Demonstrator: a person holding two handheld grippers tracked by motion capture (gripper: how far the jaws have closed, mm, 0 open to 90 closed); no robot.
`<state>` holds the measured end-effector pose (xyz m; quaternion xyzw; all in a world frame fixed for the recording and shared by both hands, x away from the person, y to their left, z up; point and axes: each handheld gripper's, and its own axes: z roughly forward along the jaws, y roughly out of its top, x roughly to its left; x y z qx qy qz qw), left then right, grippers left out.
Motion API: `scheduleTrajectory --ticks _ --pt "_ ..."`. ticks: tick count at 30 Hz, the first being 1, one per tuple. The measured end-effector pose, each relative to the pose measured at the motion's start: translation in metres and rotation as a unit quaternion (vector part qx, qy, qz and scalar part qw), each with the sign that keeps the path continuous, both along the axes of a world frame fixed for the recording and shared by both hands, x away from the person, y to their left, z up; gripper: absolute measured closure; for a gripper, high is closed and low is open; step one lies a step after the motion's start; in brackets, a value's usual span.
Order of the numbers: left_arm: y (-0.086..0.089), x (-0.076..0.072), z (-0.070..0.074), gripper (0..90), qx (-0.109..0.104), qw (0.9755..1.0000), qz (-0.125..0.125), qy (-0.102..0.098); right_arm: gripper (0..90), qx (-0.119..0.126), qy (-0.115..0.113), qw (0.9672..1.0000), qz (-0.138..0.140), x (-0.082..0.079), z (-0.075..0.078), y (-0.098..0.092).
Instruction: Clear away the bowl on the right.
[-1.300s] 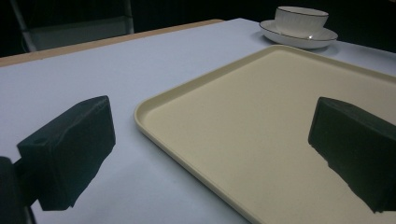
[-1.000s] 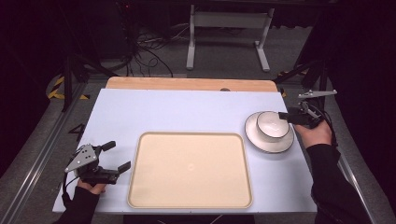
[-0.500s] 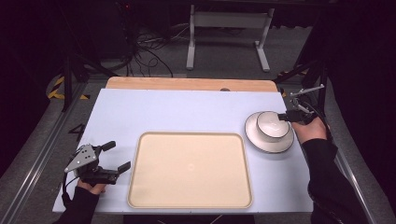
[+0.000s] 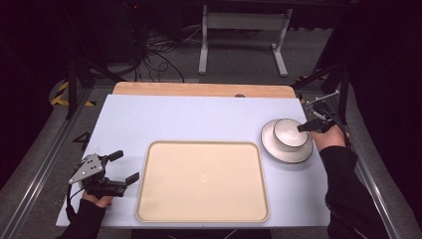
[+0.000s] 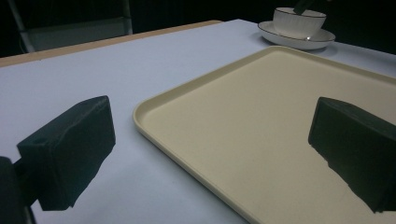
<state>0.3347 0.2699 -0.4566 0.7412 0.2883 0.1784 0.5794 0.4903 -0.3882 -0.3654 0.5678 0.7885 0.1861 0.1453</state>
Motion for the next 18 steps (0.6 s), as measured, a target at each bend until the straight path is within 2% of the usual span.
scheduleTrajectory --ticks 2,10,18 --pt "0.000 0.000 0.000 1.4 0.002 1.0000 -0.001 -0.001 66.7 0.002 0.013 0.9999 -0.005 0.002 -0.003 -0.001" --pt "0.000 0.000 0.000 1.4 0.000 1.0000 0.000 0.000 71.2 0.008 0.038 0.9992 -0.010 0.008 -0.012 -0.001" --pt "0.000 0.000 0.000 1.4 0.000 1.0000 -0.001 0.000 76.2 0.007 0.050 0.9986 -0.014 0.012 -0.017 -0.001"
